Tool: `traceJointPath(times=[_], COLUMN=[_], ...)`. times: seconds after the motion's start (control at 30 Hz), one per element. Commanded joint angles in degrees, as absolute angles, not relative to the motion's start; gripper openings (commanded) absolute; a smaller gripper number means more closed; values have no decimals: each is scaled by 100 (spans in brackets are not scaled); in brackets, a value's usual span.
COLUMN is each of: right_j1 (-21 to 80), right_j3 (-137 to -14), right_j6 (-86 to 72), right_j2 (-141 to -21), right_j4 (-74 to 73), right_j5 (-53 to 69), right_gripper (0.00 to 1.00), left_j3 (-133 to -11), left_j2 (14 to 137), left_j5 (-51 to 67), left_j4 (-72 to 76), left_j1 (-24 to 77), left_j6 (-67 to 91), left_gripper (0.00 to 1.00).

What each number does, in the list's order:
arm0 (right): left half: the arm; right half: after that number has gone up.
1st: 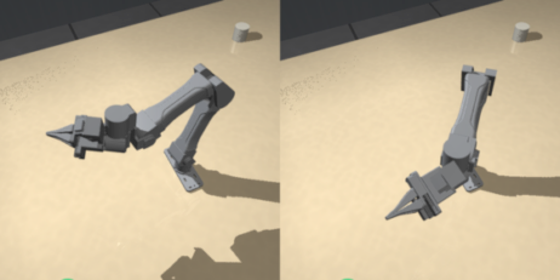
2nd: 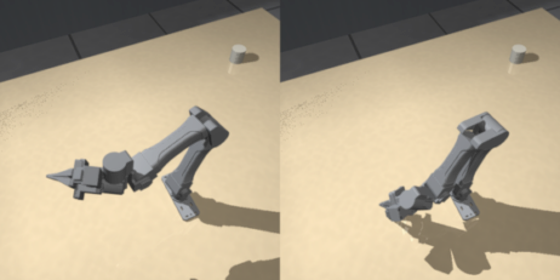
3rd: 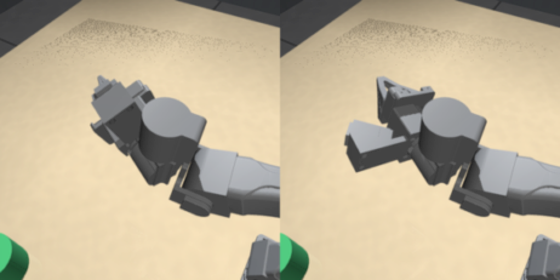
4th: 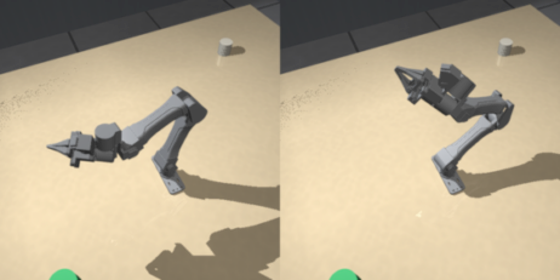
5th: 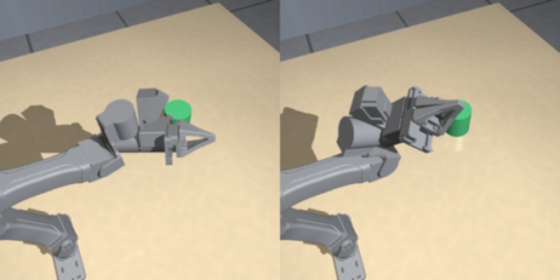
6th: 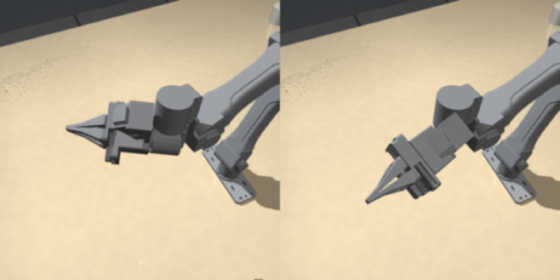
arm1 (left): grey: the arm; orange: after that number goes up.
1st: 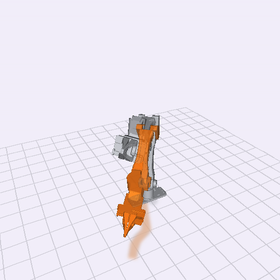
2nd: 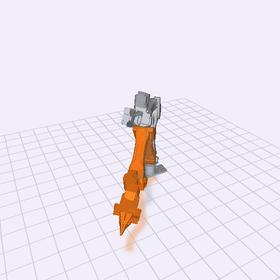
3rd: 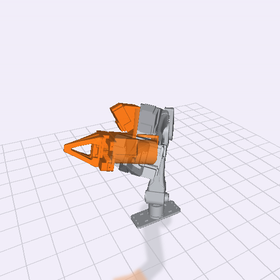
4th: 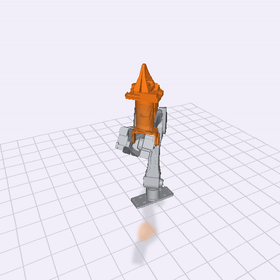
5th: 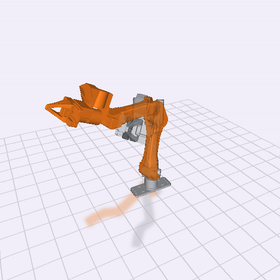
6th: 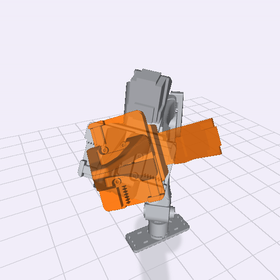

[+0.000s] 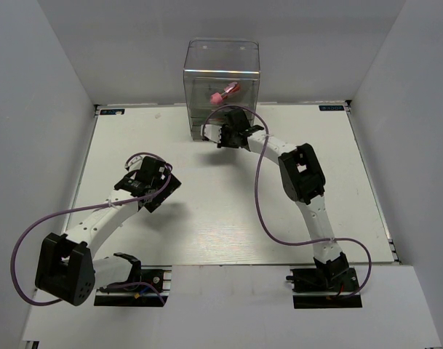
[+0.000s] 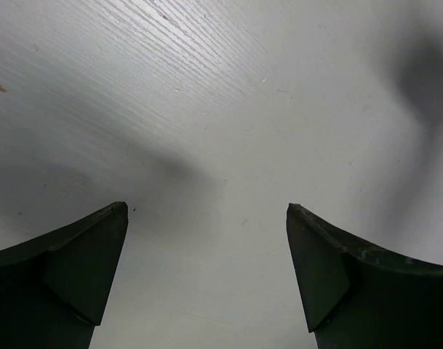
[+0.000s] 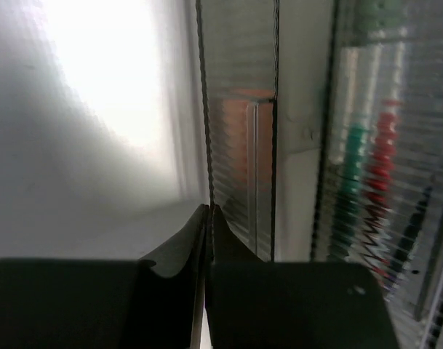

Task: Sort the stationery into containers
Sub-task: Close the drawer in the storage box, then reset both arms

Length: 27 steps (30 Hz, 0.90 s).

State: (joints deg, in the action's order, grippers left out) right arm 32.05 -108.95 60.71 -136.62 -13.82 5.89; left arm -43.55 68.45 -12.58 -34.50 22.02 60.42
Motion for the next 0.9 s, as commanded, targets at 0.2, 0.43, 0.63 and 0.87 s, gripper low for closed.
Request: traceJointPath(times=[0.2,0.43,0.63,0.87], right_j1=[3208,3199,3173,3138], right_j3=[-11004,-10942,-10767,-9054], right_j6=[5897,5792,5599,4019], right_j2=[-13860,-13834,-13362,-11174], right_j4=[-141,132,-631,-907], right_j5=[-483,-615,217,2232], right_gripper=[0,0,0,67], left_j3=[-4474,-4474,-4526,-4342], left_j2=[6724,6671,6671,6390], left_j5=[-1213,-1160,-1107,-844], left_j4=[-3480,-3480,-3480,-2892], left_j1=[2197,2197,2197,2197], left_j6=[5985,5985,5985,5714], left_gripper=[100,100,100,100])
